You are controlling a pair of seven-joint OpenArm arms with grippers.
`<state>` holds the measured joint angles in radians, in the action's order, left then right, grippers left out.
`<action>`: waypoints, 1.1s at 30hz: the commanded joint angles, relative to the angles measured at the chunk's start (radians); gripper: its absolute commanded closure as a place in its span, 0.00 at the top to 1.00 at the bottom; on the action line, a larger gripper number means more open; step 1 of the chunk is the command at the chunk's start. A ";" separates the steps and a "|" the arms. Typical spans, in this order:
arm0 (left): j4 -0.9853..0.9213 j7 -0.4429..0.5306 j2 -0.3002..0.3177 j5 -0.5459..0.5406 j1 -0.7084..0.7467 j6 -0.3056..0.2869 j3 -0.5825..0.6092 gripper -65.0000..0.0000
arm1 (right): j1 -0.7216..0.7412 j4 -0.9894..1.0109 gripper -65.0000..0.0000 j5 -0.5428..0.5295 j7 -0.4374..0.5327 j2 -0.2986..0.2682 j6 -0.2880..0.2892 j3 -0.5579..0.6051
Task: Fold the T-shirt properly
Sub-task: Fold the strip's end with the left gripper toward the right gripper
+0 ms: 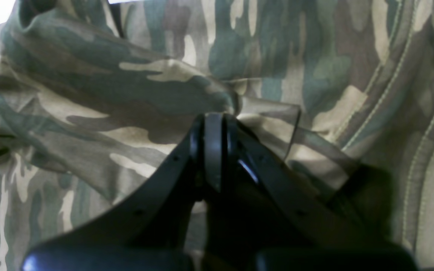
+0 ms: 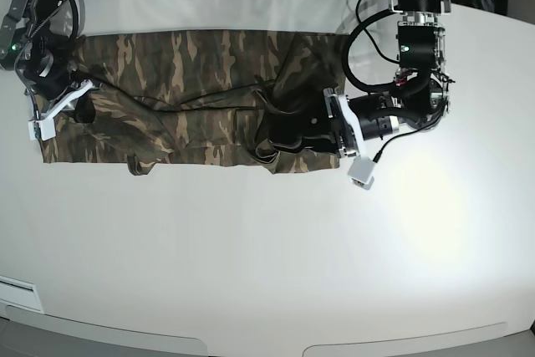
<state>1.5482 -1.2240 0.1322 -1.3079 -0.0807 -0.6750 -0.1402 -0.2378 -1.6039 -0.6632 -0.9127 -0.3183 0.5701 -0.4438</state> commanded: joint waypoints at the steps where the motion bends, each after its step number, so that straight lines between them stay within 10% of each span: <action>1: 0.019 0.020 0.004 -0.032 -0.020 -0.006 -0.032 0.00 | -0.011 0.004 0.07 0.031 -0.083 -0.003 0.007 0.006; 16: 0.019 0.034 0.051 0.367 -0.002 0.184 -0.103 0.00 | -0.012 0.004 0.07 0.031 -0.075 -0.003 0.006 0.006; 33: 0.019 0.010 0.051 0.256 0.029 0.155 0.147 0.00 | -0.011 0.004 0.07 0.031 -0.076 -0.003 0.007 0.006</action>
<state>1.5494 -1.2297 0.1806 -1.0256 -0.0311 -0.5087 0.0113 -0.2378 -1.6039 -0.6636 -0.9127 -0.3183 0.5705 -0.4438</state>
